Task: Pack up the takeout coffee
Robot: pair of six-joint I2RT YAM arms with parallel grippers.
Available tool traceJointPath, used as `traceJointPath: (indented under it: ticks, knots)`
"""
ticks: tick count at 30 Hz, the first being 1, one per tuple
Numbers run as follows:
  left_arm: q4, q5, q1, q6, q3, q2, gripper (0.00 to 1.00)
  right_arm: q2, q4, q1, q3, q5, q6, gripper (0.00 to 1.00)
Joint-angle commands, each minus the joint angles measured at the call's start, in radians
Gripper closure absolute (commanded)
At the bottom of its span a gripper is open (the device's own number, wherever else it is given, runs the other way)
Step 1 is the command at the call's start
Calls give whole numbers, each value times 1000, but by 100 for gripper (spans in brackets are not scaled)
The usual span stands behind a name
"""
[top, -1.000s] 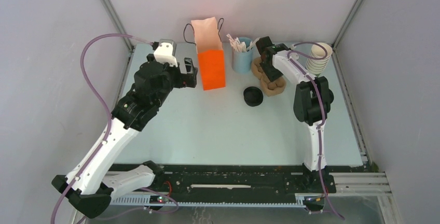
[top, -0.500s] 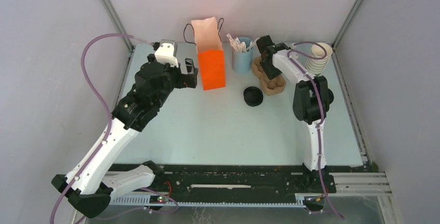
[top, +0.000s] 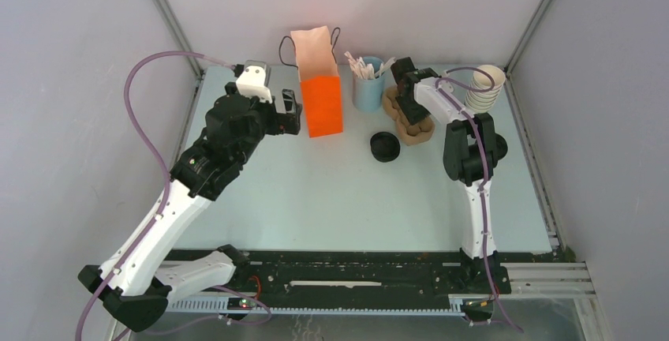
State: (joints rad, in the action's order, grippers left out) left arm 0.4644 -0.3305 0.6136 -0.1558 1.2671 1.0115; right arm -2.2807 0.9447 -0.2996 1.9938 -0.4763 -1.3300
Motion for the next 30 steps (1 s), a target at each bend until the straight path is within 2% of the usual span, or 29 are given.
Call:
traceJointPath:
  ticks: [1,5,8,17,25,30]
  knots:
    - [-36,-13,11,25,-17,-13,0,15,-13,8,44,-13,0,34]
    - [-36,-12,14,26,-17,-14,0,42,-14,7,49,-18,13,25]
    - [-36,-11,15,27,-17,-16,0,52,-15,8,52,-16,22,22]
    - [-36,-9,15,27,-17,-21,0,63,-21,11,59,16,25,23]
    - [-34,-10,20,30,-16,-21,0,70,3,10,89,27,28,13]
    - [-33,-9,20,30,-15,-21,0,67,14,9,106,35,31,14]
